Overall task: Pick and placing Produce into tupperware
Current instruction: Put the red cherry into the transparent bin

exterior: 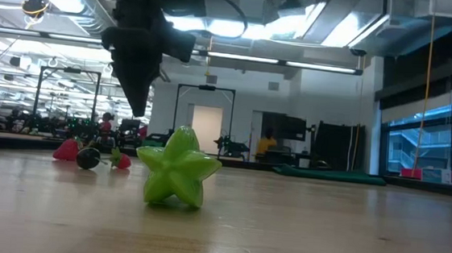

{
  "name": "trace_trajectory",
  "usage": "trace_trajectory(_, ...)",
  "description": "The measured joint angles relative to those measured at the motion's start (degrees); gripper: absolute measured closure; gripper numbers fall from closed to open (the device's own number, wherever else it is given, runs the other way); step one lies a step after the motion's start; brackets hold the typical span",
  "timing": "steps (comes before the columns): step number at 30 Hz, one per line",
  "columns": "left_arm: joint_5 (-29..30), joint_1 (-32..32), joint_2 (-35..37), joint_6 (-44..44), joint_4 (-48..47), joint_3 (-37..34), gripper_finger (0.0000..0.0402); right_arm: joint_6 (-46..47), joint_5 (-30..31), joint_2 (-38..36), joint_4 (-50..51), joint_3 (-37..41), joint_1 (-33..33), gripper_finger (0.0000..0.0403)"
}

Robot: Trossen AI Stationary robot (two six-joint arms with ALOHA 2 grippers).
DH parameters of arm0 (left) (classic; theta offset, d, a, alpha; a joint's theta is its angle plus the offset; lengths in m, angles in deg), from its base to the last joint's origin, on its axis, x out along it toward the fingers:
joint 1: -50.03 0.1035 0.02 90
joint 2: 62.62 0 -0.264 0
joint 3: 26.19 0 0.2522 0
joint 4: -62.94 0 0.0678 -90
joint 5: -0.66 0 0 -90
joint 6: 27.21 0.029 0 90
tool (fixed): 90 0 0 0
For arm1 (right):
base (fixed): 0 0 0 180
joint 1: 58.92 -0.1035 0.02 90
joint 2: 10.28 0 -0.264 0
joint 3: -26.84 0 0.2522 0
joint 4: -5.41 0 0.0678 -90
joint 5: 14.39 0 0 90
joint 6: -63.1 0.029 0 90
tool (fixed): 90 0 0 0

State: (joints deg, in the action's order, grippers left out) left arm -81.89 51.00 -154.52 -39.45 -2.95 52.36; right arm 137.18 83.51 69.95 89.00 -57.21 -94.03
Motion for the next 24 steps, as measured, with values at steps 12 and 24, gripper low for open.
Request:
trace_trajectory(12,1.5,-0.3,0.0,-0.9,0.2,0.0,0.024,-26.8,18.6,-0.3,-1.7,-5.9,13.7,0.0232)
trace_trajectory(24,-2.0,-0.4,0.0,-7.7,0.4,0.0,0.0128,-41.5,18.7,-0.2,-9.2,1.2,24.8,0.0232)
